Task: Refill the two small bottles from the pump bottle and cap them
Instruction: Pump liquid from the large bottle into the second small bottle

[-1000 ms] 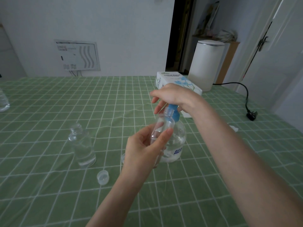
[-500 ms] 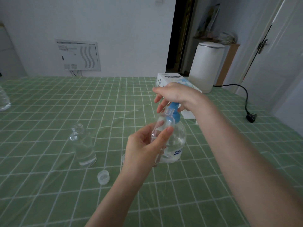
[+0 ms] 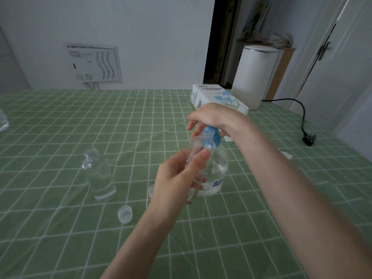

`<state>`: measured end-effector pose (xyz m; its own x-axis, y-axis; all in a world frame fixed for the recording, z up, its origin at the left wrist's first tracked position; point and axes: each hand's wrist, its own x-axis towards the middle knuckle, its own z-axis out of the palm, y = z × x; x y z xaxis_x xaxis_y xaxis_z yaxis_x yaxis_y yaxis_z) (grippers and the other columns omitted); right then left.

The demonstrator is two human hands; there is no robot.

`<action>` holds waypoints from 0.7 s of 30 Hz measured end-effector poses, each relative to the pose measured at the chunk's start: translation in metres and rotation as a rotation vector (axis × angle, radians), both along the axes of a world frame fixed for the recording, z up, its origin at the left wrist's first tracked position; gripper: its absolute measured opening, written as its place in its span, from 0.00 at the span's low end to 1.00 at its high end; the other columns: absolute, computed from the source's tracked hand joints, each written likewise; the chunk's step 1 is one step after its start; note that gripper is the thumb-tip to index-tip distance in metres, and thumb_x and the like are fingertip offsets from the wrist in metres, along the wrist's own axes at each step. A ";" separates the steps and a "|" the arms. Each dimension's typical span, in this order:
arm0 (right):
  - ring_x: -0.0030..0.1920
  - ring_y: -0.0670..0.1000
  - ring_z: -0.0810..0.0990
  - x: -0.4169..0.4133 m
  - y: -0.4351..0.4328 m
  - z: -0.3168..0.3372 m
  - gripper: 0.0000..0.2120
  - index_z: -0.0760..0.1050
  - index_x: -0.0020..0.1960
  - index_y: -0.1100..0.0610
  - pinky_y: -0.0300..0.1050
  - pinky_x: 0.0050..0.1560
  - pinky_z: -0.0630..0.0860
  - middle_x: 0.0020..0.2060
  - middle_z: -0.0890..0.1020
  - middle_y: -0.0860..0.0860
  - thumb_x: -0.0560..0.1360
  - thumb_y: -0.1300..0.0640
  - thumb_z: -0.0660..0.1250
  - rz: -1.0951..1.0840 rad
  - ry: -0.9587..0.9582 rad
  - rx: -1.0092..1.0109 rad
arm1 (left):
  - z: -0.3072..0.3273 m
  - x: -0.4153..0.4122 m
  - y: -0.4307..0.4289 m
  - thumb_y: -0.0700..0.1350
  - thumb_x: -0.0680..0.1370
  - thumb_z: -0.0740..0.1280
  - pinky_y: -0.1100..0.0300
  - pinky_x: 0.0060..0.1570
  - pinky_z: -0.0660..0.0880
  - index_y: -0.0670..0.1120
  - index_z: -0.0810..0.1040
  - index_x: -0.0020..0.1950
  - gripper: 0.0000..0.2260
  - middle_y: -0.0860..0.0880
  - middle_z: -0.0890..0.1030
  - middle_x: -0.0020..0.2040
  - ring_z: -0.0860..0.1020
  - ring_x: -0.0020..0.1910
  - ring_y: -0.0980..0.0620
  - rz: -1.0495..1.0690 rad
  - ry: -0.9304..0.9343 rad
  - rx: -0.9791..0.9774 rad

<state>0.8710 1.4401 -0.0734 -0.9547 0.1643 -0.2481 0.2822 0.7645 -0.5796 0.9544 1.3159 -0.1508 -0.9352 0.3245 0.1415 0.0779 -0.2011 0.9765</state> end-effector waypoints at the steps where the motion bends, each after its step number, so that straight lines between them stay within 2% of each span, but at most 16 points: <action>1: 0.60 0.60 0.79 0.000 0.000 -0.002 0.13 0.80 0.44 0.54 0.58 0.62 0.75 0.62 0.79 0.57 0.79 0.52 0.58 0.001 -0.007 -0.002 | 0.000 0.001 0.000 0.58 0.66 0.66 0.69 0.30 0.74 0.48 0.82 0.44 0.16 0.53 0.82 0.34 0.77 0.31 0.58 -0.008 -0.002 0.000; 5: 0.58 0.61 0.79 -0.001 -0.001 -0.008 0.13 0.78 0.40 0.54 0.55 0.60 0.76 0.62 0.79 0.58 0.79 0.55 0.59 0.002 0.002 -0.014 | -0.002 0.001 0.000 0.58 0.65 0.66 0.68 0.30 0.74 0.48 0.82 0.44 0.17 0.53 0.83 0.35 0.78 0.30 0.58 -0.002 -0.012 0.000; 8: 0.51 0.56 0.79 -0.002 -0.001 -0.008 0.12 0.76 0.39 0.54 0.48 0.49 0.75 0.58 0.82 0.58 0.79 0.56 0.60 0.009 0.035 0.000 | -0.003 0.001 0.000 0.58 0.66 0.66 0.68 0.29 0.74 0.48 0.82 0.46 0.17 0.53 0.83 0.35 0.78 0.30 0.59 0.007 -0.010 -0.013; 10: 0.50 0.56 0.79 -0.002 0.000 -0.004 0.10 0.76 0.41 0.55 0.45 0.43 0.73 0.56 0.83 0.57 0.79 0.56 0.60 0.014 0.048 0.019 | -0.003 0.001 0.001 0.59 0.66 0.66 0.67 0.28 0.74 0.49 0.81 0.48 0.18 0.54 0.83 0.35 0.78 0.30 0.60 0.019 0.002 -0.027; 13: 0.52 0.56 0.81 -0.001 0.001 0.004 0.11 0.80 0.52 0.57 0.42 0.39 0.70 0.55 0.84 0.57 0.79 0.54 0.61 0.015 0.076 0.050 | -0.001 0.002 0.002 0.59 0.65 0.66 0.69 0.28 0.74 0.51 0.80 0.50 0.19 0.57 0.83 0.36 0.78 0.30 0.62 0.036 0.031 -0.026; 15: 0.47 0.54 0.79 -0.001 0.001 0.007 0.14 0.80 0.56 0.59 0.41 0.38 0.70 0.55 0.84 0.57 0.79 0.53 0.61 0.017 0.086 0.054 | 0.000 0.002 0.002 0.59 0.65 0.66 0.71 0.28 0.73 0.52 0.80 0.49 0.18 0.58 0.83 0.35 0.79 0.30 0.62 0.039 0.037 -0.017; 21: 0.46 0.52 0.78 -0.002 -0.002 0.004 0.13 0.81 0.54 0.58 0.40 0.35 0.70 0.55 0.84 0.55 0.79 0.55 0.61 0.024 0.069 0.050 | -0.001 0.001 0.003 0.60 0.65 0.65 0.71 0.29 0.73 0.53 0.80 0.49 0.17 0.58 0.83 0.35 0.79 0.30 0.62 0.046 0.053 -0.028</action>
<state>0.8692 1.4384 -0.0689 -0.9731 0.1517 -0.1734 0.2240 0.7993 -0.5577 0.9553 1.3191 -0.1521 -0.9406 0.2864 0.1823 0.1379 -0.1684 0.9760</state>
